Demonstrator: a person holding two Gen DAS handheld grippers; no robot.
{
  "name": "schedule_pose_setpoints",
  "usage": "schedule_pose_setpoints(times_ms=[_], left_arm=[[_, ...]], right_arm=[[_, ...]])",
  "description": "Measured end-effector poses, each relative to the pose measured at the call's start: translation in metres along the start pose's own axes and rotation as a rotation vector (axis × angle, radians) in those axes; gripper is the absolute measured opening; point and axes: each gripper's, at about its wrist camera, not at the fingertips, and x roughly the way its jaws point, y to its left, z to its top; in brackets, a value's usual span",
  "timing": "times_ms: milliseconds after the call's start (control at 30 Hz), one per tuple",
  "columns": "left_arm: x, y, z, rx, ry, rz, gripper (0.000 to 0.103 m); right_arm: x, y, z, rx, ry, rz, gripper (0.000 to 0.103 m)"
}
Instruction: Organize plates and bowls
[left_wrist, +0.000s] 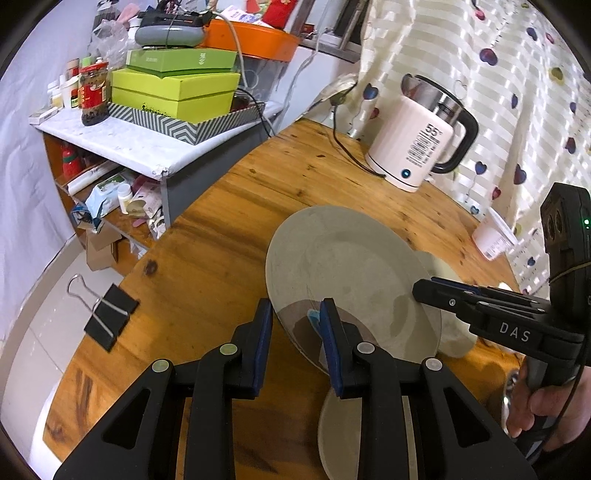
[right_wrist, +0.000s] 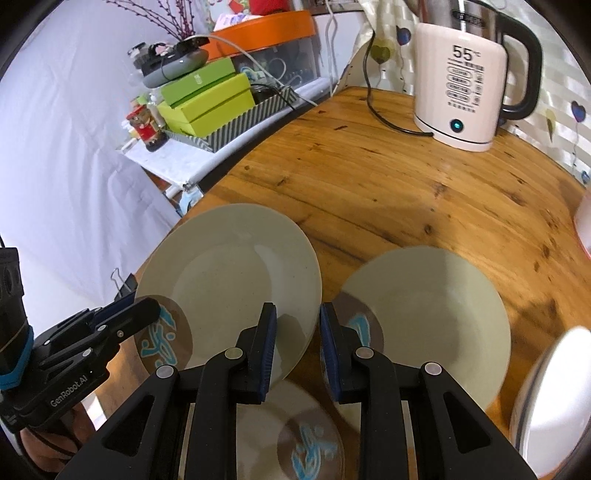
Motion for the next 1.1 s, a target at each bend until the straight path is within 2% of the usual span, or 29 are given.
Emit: schedule_pose_setpoints(times_ms=[633,1100], left_arm=[[-0.029,-0.026,-0.047,0.055,0.034,-0.033,0.028],[-0.031,-0.034,-0.068,0.077,0.063,-0.041,0.028]], right_arm=[[-0.043,0.001,-0.070,0.065,-0.006,-0.029,0.023],[-0.051,-0.003,-0.098,0.091,0.000,-0.044,0.024]])
